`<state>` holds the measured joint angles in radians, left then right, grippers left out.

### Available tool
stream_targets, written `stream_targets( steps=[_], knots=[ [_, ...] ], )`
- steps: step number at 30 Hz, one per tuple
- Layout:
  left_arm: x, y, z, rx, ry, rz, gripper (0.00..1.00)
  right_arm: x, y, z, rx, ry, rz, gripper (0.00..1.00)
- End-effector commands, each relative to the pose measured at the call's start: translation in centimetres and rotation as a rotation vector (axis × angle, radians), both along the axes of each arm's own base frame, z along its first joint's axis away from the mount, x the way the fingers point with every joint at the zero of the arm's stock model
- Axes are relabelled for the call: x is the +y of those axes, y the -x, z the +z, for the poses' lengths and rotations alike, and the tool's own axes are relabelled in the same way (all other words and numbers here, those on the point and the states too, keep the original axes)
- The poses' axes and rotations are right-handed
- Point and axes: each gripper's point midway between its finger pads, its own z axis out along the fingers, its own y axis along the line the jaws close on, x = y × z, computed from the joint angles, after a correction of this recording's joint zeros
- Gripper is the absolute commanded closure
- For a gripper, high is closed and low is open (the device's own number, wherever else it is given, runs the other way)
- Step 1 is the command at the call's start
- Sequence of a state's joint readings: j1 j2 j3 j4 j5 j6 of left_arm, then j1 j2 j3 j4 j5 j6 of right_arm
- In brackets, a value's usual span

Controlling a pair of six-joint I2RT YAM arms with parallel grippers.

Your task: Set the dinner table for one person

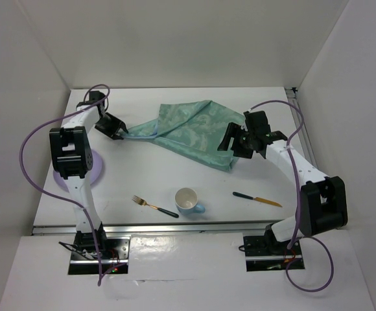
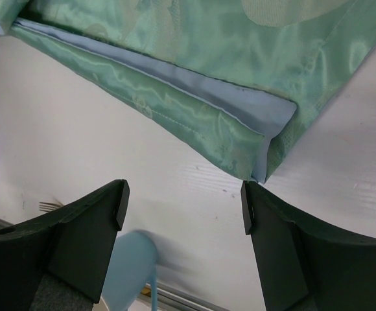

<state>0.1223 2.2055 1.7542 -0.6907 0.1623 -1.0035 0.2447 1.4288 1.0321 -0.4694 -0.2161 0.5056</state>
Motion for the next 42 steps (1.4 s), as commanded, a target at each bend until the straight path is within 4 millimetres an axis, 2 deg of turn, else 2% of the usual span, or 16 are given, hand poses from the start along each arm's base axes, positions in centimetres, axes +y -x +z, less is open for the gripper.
stream_targets(
  steps=[1, 4, 5, 7, 8, 10, 15, 16, 19, 23, 25, 26, 32, 36, 39, 42],
  knots=[
    [0.6, -1.4, 2.7, -0.083, -0.005, 0.03, 0.52, -0.4, 0.2, 1.0, -0.03, 0.013, -0.004, 0.18],
    [0.3, -1.3, 2.8, -0.085, 0.016, 0.021, 0.69, -0.2, 0.3, 1.1, -0.025, 0.001, -0.004, 0.18],
    [0.1, -1.3, 2.9, -0.086, 0.024, 0.017, 0.79, -0.2, 0.3, 1.1, -0.025, 0.001, -0.004, 0.18],
    [-0.1, -1.6, 3.3, -0.095, 0.037, 0.021, 0.86, -0.2, 0.3, 1.1, -0.025, 0.001, -0.004, 0.18],
    [-0.2, -1.6, 3.8, -0.105, 0.044, 0.017, 0.95, -0.2, 0.3, 1.1, -0.025, 0.001, -0.004, 0.18],
    [0.2, -1.6, 3.8, -0.106, 0.052, 0.024, 0.99, -0.4, 0.4, 0.9, -0.018, 0.01, -0.01, 0.18],
    [-0.2, -1.5, 5.7, -0.134, 0.064, 0.005, 1.0, -1.6, -0.9, 0.3, -0.013, 0.12, 0.001, 0.15],
    [-0.2, -1.3, 6.2, -0.136, 0.063, 0.005, 1.0, -2.0, -1.3, -0.8, 0.016, 0.154, 0.002, 0.15],
    [-0.3, -1.5, 7.0, -0.158, 0.065, -0.008, 1.0, -1.6, -2.5, -2.0, 0.035, 0.179, 0.064, 0.14],
    [-0.4, -1.9, 8.5, -0.187, 0.071, -0.014, 1.0, -1.2, -3.0, -4.6, 0.087, 0.191, 0.107, 0.1],
    [-0.6, -1.8, 8.5, -0.188, 0.079, -0.018, 1.0, -0.9, -3.3, -5.4, 0.103, 0.172, 0.124, 0.1],
    [-0.7, -2.0, 8.9, -0.2, 0.081, -0.031, 1.0, -0.5, -3.5, -5.2, 0.092, 0.153, 0.135, 0.1],
    [-0.6, -2.0, 8.9, -0.201, 0.077, -0.039, 1.0, 0.7, -3.0, -7.4, 0.123, 0.053, 0.139, 0.1],
    [-0.6, -2.0, 8.9, -0.202, 0.077, -0.039, 1.0, 0.5, -3.4, -8.0, 0.111, 0.037, 0.125, 0.14],
    [-0.7, -1.7, 8.8, -0.191, 0.079, -0.038, 1.0, 0.3, -3.0, -9.4, 0.155, 0.047, 0.111, 0.14],
    [-0.6, -1.7, 8.8, -0.193, 0.075, -0.046, 1.0, -0.7, -3.5, -8.6, 0.113, 0.09, 0.065, 0.14]
  ],
)
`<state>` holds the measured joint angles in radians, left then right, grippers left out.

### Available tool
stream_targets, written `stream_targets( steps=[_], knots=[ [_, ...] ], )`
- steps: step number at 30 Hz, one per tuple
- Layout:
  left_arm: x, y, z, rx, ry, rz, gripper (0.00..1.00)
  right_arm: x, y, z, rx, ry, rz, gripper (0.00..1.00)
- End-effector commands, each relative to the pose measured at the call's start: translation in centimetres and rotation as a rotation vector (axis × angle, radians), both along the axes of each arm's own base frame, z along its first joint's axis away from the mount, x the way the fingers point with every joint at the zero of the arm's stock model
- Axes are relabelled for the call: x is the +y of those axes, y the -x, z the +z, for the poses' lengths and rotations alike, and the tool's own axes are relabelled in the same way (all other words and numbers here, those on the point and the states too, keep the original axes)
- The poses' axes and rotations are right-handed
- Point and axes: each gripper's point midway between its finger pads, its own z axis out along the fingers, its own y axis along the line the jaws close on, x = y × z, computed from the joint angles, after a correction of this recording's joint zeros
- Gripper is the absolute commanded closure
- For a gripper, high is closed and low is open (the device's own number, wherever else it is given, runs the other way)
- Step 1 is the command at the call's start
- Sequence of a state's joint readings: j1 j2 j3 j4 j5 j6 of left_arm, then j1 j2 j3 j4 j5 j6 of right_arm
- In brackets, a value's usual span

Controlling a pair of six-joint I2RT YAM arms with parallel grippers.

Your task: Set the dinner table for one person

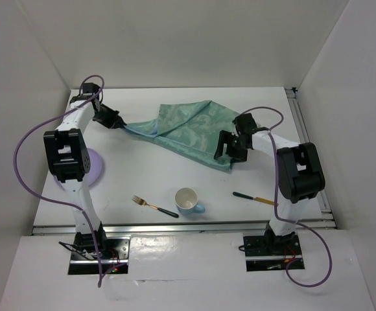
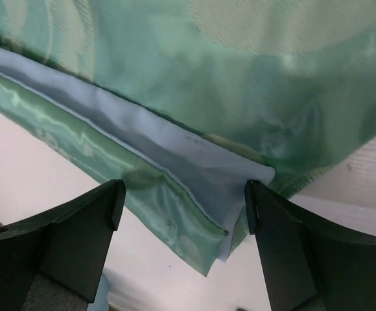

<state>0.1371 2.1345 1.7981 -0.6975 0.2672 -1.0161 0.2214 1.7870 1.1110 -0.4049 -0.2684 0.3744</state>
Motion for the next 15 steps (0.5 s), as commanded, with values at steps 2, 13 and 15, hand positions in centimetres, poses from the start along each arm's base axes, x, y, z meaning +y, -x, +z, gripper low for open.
stream_targets(
  steps=[2, 13, 15],
  knots=[
    [0.3, -0.3, 3.2, -0.067, -0.019, -0.021, 1.0, -1.7, -1.0, 1.1, -0.086, 0.06, -0.069, 0.12],
    [0.5, -0.2, 3.5, -0.077, -0.033, -0.025, 1.0, -1.3, -0.7, -0.3, -0.061, 0.044, -0.066, 0.11],
    [0.5, -0.2, 3.5, -0.077, -0.033, -0.025, 1.0, -0.8, -0.6, -0.7, -0.059, 0.033, -0.051, 0.15]
  ],
)
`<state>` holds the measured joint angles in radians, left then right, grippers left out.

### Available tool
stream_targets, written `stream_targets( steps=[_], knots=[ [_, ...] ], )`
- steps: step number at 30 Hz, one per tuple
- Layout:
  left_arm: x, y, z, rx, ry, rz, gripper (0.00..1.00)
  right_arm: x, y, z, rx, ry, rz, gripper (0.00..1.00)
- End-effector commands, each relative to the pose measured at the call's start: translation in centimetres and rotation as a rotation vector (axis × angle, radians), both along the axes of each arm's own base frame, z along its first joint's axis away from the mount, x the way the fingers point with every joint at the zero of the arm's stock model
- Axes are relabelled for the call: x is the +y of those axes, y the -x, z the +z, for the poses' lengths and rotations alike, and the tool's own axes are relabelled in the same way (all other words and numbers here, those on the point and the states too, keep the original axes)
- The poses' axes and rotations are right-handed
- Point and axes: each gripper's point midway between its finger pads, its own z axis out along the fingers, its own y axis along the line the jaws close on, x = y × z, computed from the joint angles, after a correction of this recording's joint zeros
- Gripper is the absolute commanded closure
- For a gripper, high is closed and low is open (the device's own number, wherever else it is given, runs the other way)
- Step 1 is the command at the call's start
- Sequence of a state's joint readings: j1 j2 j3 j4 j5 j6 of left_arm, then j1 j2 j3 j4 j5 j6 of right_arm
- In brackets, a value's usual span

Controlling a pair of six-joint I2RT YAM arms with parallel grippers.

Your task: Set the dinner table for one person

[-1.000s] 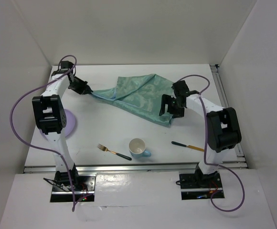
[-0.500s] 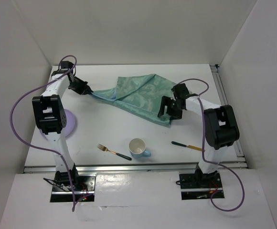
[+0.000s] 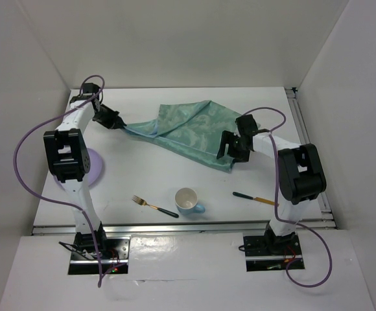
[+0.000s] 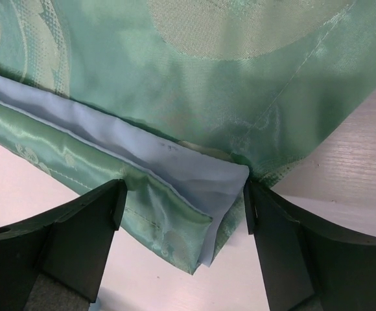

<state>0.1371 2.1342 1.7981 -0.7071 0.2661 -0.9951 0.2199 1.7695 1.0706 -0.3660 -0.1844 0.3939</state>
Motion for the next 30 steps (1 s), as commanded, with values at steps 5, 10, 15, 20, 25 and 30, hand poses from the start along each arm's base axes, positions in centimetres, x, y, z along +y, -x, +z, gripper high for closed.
stream_targets(
  steps=[5, 10, 15, 20, 25, 30],
  knots=[
    [0.4, -0.3, 3.3, -0.072, -0.022, -0.008, 1.0, 0.9, -0.5, 0.2, -0.046, -0.024, 0.027, 0.27],
    [0.4, -0.1, 3.0, -0.063, -0.02, -0.008, 1.0, 1.2, -0.7, 1.1, -0.068, -0.018, 0.03, 0.48],
    [0.5, 0.1, 3.3, -0.062, -0.028, -0.004, 1.0, 0.9, -1.0, 2.4, -0.093, 0.009, 0.02, 0.77],
    [0.6, -0.2, 4.9, -0.097, -0.038, -0.011, 1.0, 0.2, -2.4, 6.0, -0.179, 0.047, 0.002, 1.0],
    [0.0, -1.5, 9.0, -0.187, 0.054, -0.009, 1.0, -1.2, -7.1, 12.5, -0.344, 0.09, -0.015, 1.0],
    [-0.1, -3.4, 18.1, -0.379, 0.191, -0.015, 1.0, -3.8, -12.4, 25.6, -0.61, 0.118, -0.114, 1.0]
  ],
)
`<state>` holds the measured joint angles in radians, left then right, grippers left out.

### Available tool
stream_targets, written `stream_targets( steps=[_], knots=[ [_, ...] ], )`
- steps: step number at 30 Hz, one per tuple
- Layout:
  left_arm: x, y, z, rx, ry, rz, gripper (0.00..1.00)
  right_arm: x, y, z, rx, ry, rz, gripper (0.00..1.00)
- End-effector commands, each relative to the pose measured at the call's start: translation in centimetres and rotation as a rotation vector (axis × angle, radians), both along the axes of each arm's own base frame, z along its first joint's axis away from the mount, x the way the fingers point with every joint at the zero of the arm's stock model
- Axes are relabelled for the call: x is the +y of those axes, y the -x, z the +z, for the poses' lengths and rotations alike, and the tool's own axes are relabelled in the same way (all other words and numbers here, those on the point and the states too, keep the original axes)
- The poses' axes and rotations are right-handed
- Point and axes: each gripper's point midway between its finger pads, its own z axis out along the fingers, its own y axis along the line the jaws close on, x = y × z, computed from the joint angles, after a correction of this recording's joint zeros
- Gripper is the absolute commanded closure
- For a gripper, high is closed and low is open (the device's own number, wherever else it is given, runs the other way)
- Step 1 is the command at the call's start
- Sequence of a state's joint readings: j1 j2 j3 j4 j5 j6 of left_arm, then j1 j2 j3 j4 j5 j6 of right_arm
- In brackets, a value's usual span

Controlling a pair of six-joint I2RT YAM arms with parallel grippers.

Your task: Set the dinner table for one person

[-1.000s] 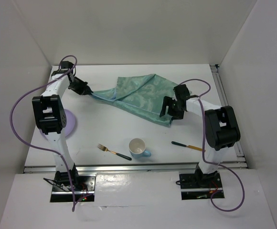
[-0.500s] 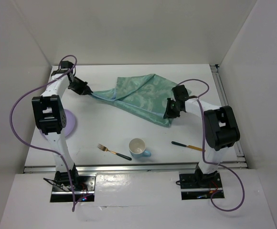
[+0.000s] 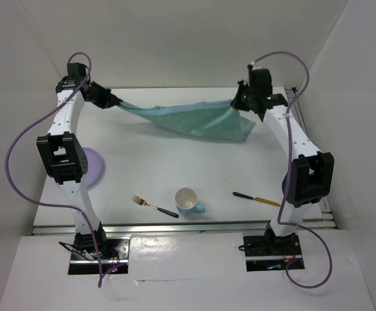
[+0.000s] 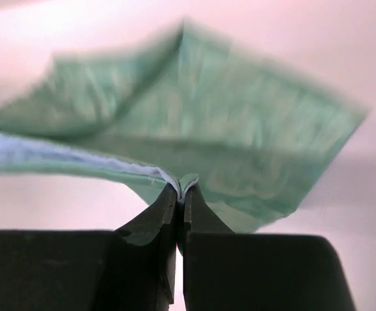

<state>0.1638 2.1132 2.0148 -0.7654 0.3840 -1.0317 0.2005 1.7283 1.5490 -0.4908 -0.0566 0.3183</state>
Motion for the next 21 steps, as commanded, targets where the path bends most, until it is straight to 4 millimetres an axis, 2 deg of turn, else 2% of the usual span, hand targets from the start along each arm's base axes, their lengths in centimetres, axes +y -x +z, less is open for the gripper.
stream_targets(
  steps=[1, 2, 3, 4, 5, 6, 7, 8, 9, 11, 12, 14, 15, 16, 17, 19, 20, 21],
  knots=[
    [-0.5, -0.1, 11.7, -0.25, 0.165, -0.021, 1.0, -2.9, -1.6, 10.0, -0.228, 0.045, -0.087, 1.0],
    [0.3, 0.2, 13.0, -0.28, 0.195, -0.007, 1.0, -4.0, -0.8, 13.0, -0.293, 0.046, -0.122, 1.0],
    [0.5, 0.7, 13.9, -0.3, 0.231, -0.004, 1.0, -4.3, -0.2, 14.7, -0.336, 0.044, -0.138, 1.0],
    [0.6, 1.3, 14.9, -0.327, 0.265, -0.004, 1.0, -4.7, 0.6, 15.4, -0.35, 0.047, -0.15, 1.0],
    [0.9, 3.2, 15.8, -0.324, 0.336, 0.014, 1.0, -5.0, 1.4, 16.2, -0.374, 0.046, -0.161, 1.0],
    [1.2, 3.6, 17.0, -0.382, 0.35, 0.011, 1.0, -5.5, 3.1, 17.1, -0.397, 0.046, -0.172, 1.0],
    [1.3, 4.3, 17.6, -0.389, 0.386, 0.027, 1.0, -5.6, 3.9, 17.5, -0.408, 0.043, -0.172, 1.0],
    [1.5, 6.1, 18.0, -0.398, 0.408, 0.026, 1.0, -6.1, 4.8, 17.4, -0.403, 0.051, -0.185, 1.0],
    [1.7, 6.8, 18.6, -0.412, 0.414, 0.027, 1.0, -7.0, 6.5, 17.7, -0.401, 0.054, -0.215, 1.0],
    [1.7, 8.5, 19.3, -0.413, 0.446, 0.021, 1.0, -7.4, 8.1, 18.2, -0.408, 0.049, -0.23, 1.0],
    [1.9, 9.9, 20.0, -0.425, 0.45, 0.03, 1.0, -7.6, 9.5, 19.3, -0.436, 0.041, -0.231, 1.0],
    [1.8, 11.2, 20.9, -0.446, 0.463, 0.028, 1.0, -8.0, 10.6, 20.2, -0.456, 0.04, -0.241, 1.0],
    [1.9, 11.8, 21.0, -0.447, 0.467, 0.041, 1.0, -8.1, 11.4, 21.3, -0.479, 0.033, -0.243, 1.0],
    [1.4, 12.8, 22.4, -0.478, 0.461, 0.034, 1.0, -8.1, 11.5, 21.7, -0.488, 0.031, -0.243, 1.0],
    [1.3, 13.1, 23.0, -0.497, 0.453, 0.027, 1.0, -8.1, 11.5, 21.7, -0.488, 0.031, -0.243, 1.0],
    [1.6, 13.0, 23.6, -0.509, 0.436, 0.046, 1.0, -8.0, 10.5, 21.8, -0.49, 0.042, -0.238, 1.0],
    [1.7, 12.7, 23.3, -0.506, 0.423, 0.038, 1.0, -7.9, 9.8, 21.1, -0.47, 0.057, -0.232, 1.0],
    [1.9, 12.5, 23.6, -0.496, 0.415, 0.051, 1.0, -7.7, 9.2, 21.4, -0.48, 0.051, -0.224, 1.0]
  ],
)
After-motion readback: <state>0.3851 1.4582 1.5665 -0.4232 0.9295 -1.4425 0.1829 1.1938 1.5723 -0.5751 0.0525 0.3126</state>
